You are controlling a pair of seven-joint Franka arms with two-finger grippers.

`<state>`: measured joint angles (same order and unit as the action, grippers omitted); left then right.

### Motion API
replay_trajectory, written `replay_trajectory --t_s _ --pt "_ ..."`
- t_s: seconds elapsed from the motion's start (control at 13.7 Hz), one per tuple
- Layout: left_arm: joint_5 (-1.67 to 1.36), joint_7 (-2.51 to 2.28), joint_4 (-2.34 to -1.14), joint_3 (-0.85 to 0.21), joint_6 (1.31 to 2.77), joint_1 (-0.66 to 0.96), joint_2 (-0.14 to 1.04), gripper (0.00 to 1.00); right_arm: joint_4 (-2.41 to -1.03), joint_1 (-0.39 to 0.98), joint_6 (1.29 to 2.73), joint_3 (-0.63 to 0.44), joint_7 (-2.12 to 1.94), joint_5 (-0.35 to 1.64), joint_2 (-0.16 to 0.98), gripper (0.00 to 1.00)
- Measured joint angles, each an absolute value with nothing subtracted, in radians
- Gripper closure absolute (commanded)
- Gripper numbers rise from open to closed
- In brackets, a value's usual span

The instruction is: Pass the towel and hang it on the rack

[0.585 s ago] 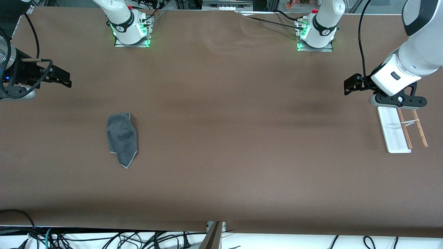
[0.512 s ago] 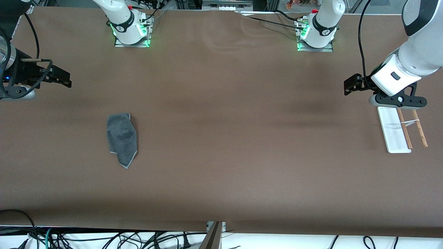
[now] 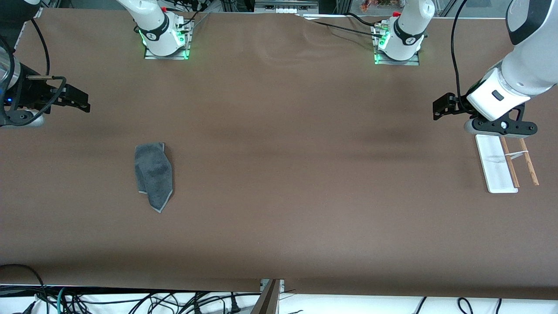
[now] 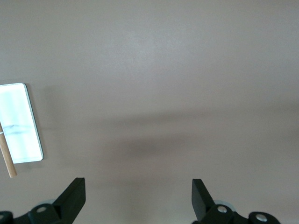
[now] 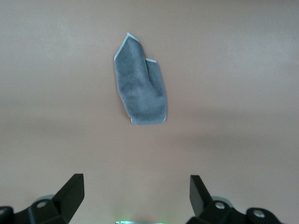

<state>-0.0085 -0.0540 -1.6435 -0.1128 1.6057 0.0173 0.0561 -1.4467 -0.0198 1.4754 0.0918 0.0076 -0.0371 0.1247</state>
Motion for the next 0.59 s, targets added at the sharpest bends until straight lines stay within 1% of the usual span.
replay_trajectory --t_s 0.22,0.59 --pt "-0.009 -0.054 -1.643 -0.113 1.606 0.017 0.056 0.00 -1.448 -0.019 1.539 0.100 0.008 -0.037 0.167 0.00" --pt "-0.009 -0.054 -1.642 -0.113 1.606 0.017 0.057 0.00 -1.451 -0.010 1.664 0.104 0.008 -0.037 0.298 0.00"
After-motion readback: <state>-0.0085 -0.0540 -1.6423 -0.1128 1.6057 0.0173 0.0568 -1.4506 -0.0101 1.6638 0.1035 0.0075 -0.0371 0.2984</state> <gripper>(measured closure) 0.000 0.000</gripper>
